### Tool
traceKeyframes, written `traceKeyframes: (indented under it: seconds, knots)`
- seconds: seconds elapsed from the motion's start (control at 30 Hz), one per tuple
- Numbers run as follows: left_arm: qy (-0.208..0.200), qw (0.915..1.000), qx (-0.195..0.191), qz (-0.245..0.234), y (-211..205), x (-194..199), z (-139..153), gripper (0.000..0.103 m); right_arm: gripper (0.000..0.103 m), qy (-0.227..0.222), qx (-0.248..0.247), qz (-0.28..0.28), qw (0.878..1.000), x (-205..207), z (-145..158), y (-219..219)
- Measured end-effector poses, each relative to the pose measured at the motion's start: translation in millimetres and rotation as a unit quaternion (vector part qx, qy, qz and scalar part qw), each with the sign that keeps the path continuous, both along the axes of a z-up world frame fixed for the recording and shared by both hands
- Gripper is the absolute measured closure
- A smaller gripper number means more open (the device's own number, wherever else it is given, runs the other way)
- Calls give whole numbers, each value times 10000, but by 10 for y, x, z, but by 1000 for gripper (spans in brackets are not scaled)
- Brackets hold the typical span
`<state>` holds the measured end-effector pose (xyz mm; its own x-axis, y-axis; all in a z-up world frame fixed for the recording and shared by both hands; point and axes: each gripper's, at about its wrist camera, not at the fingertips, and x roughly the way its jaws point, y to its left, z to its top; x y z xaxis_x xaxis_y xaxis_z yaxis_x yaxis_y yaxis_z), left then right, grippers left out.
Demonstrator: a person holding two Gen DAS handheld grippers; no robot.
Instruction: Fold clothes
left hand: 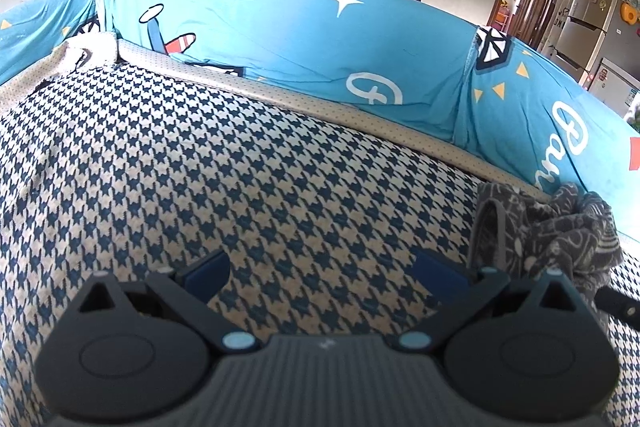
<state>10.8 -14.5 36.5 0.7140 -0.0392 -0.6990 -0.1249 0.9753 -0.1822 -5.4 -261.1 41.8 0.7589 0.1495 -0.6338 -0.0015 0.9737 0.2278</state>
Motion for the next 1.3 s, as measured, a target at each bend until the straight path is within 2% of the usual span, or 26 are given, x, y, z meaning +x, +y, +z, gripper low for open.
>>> traceKeyframes:
  seconds: [0.07,0.23,0.3,0.4,0.53,0.73,0.83,1.07,1.23,1.3]
  knots:
    - [8,10000,-5,-36,-33,2,-8,0,78,159,-179,-24,9997,28,-74,-7]
    - [15,10000,-51,-84,-73,6,-15,0,78,426,-61,93,9990,55,-223,40]
    - [5,10000,-58,-77,-81,11,-12,0,80,381,106,244,9989,52,-229,94]
    - [-11,10000,-57,-76,-96,16,-11,0,83,274,93,546,9981,46,-271,235]
    - [-3,9999,-90,-132,-147,25,-16,0,90,234,212,594,9977,83,-355,360]
    - [38,9997,-155,-203,-227,47,-29,0,90,233,161,663,9974,102,-386,424]
    - [98,9997,-184,-147,-239,61,-46,0,90,288,392,553,9973,88,-325,311]
    - [145,9997,-206,-38,-203,55,-64,0,89,-38,832,-56,9965,150,-124,-31]
    - [169,9996,-230,-76,-206,45,-64,0,89,58,693,-413,9967,332,-178,-110]
    - [165,9996,-227,-68,-204,45,-62,0,89,118,651,-350,9972,396,-216,-104]
